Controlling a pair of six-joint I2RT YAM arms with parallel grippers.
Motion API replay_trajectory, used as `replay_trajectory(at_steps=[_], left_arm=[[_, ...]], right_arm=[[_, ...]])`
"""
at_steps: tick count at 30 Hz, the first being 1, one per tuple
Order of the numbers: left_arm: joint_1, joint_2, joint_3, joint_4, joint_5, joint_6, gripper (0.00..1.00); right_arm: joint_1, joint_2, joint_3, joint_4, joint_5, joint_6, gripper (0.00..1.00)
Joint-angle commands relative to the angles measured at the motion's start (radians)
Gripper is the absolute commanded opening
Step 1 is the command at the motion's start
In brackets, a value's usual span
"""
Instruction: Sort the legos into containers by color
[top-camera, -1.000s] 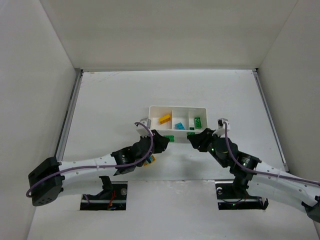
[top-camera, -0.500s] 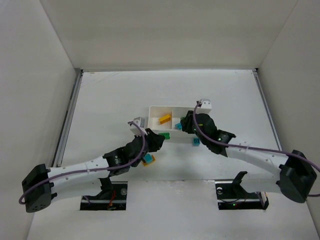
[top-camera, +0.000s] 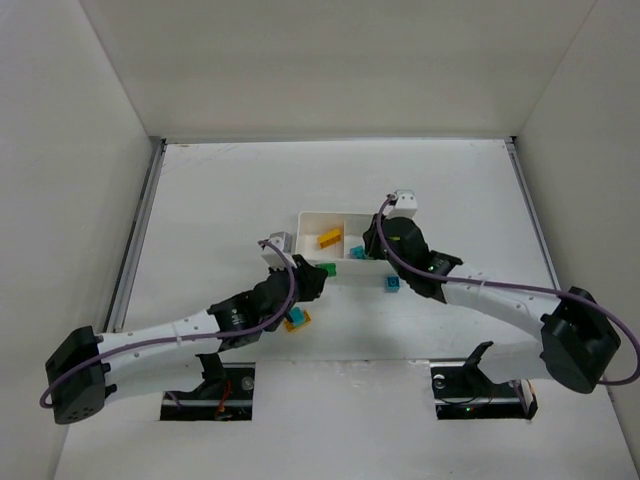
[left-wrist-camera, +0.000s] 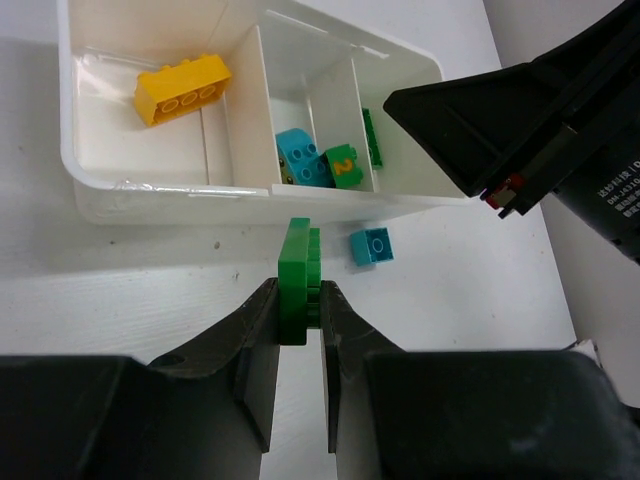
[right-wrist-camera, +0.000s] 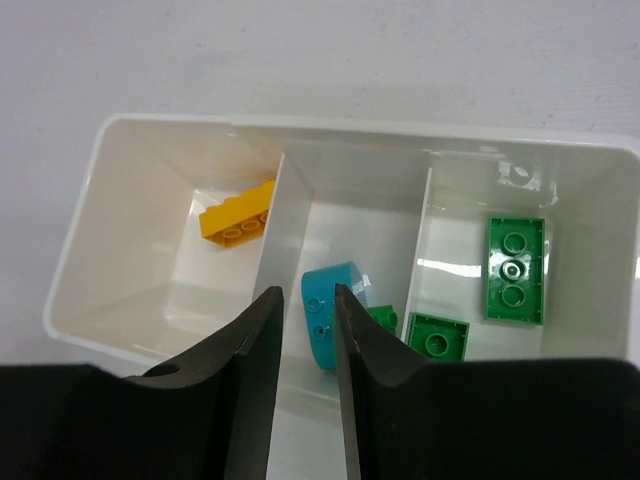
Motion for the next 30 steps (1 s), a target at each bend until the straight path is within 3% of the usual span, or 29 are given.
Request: replay_trajectory(at_steps=[1,4,14,22,30], left_arm=[[0.006,0.005,0.054,0.027,-0.018,0.027,0.03],[0.004,0.008,0.060,0.027,-0.018,0.028,0.03],[-0.002,0.164,0.209,0.044,-0.008,0.128,0.04],[0.024,0.475,0.471,0.098,0.061,0.250,0.06],[0.026,0.788,0.747,0.070,0.088,0.346,0.09]], right_arm=[[-0.009,-0.049,0.040,0.052,-0.008,-0.014,0.33],[-0.006,-0.084,0.021,0.049,-0.002,-0.016,0.39],[-0.016,-0.256,-0.100,0.000,0.076,-0.001,0.39],[-0.092,-0.452,-0.218,-0.126,0.193,0.084,0.38],[-0.118,-0.560,-0.298,-0.189,0.205,0.156,0.37]])
